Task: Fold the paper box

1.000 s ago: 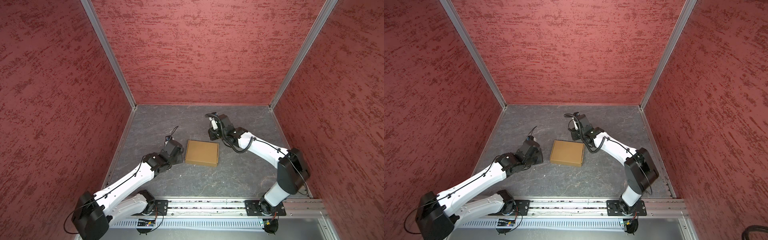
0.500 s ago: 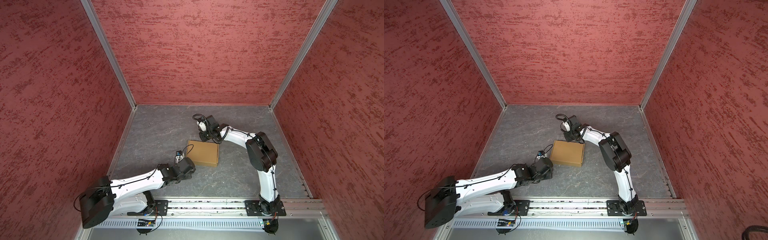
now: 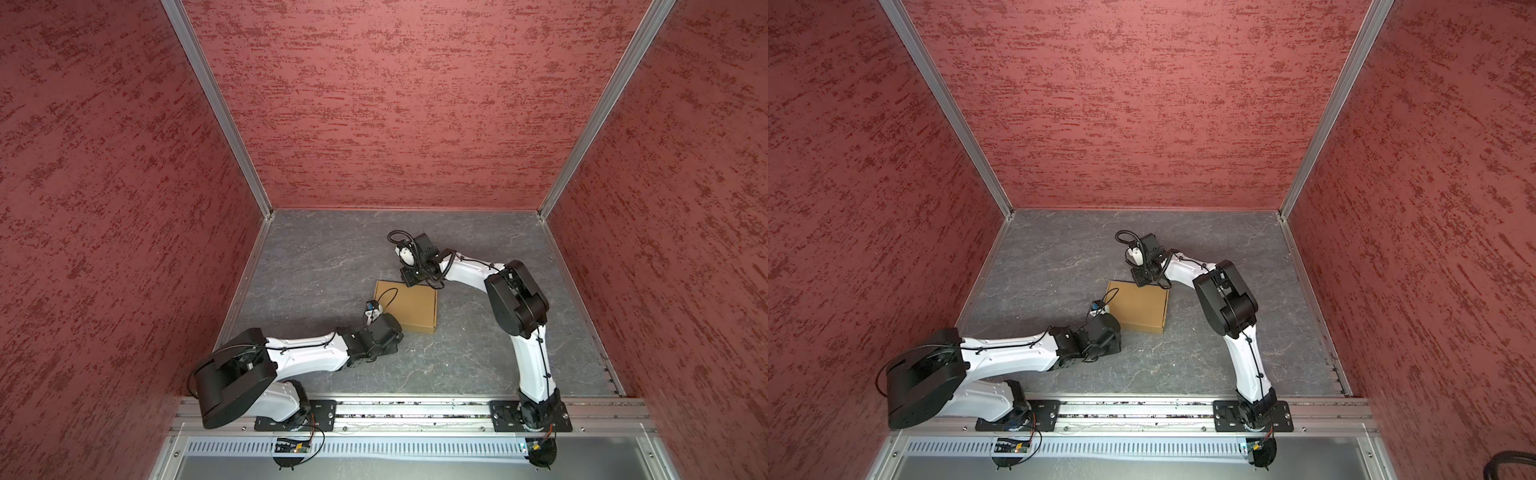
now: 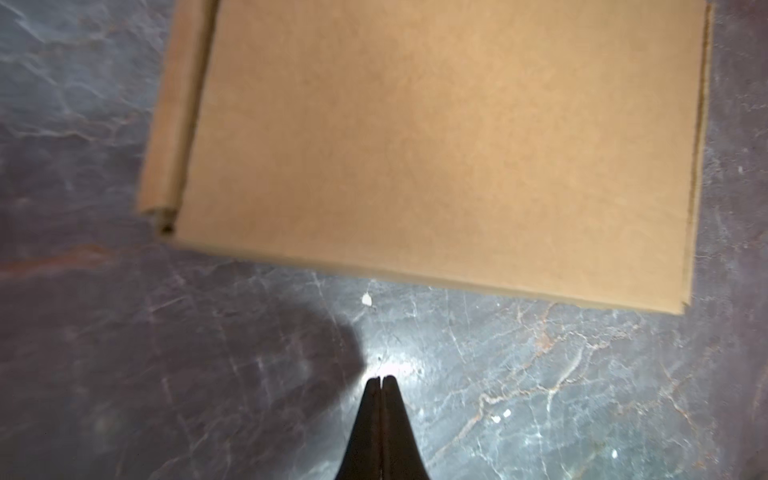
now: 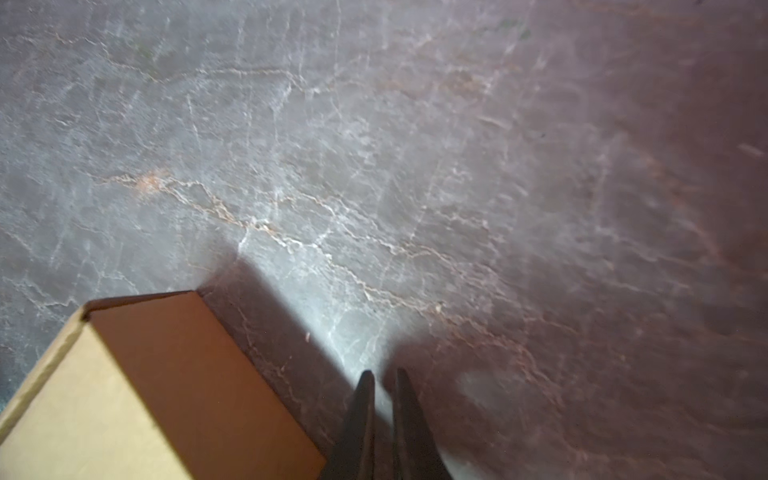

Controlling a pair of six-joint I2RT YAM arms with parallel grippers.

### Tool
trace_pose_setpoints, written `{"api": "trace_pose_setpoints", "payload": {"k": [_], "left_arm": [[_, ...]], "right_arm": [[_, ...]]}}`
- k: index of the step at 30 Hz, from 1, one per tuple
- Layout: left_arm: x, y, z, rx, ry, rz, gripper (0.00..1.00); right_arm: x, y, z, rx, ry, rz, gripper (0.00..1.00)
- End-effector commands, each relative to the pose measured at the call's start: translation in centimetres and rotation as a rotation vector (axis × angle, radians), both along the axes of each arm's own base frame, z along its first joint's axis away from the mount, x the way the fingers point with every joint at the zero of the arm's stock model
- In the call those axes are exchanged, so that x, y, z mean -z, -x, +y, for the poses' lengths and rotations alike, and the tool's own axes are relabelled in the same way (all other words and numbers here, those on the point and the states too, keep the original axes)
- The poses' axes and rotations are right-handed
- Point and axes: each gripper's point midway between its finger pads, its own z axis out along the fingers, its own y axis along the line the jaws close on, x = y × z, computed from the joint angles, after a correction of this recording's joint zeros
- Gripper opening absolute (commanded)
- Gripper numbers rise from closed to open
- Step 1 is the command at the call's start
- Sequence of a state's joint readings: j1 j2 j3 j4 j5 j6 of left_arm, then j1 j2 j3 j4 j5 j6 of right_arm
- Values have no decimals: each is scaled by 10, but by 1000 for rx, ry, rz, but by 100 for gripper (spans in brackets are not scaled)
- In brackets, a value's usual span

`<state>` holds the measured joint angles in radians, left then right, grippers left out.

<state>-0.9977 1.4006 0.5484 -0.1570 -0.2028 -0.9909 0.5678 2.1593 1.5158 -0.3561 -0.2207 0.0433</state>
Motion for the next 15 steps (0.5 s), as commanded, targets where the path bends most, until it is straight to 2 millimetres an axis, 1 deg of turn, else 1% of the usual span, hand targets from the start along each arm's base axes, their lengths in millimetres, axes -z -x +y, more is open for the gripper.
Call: {"api": "trace_pose_setpoints", "payload": {"k": [1, 5, 15], "left_arm": [[-6, -8, -14, 1, 44, -18, 1], [1, -11, -14, -9, 37, -14, 1], [6, -22, -11, -41, 29, -35, 1]], "right_arm": [[-8, -7, 7, -27, -40, -29, 12], [-2, -5, 7, -34, -37, -16, 12], [11, 4, 3, -45, -31, 21, 12]]}}
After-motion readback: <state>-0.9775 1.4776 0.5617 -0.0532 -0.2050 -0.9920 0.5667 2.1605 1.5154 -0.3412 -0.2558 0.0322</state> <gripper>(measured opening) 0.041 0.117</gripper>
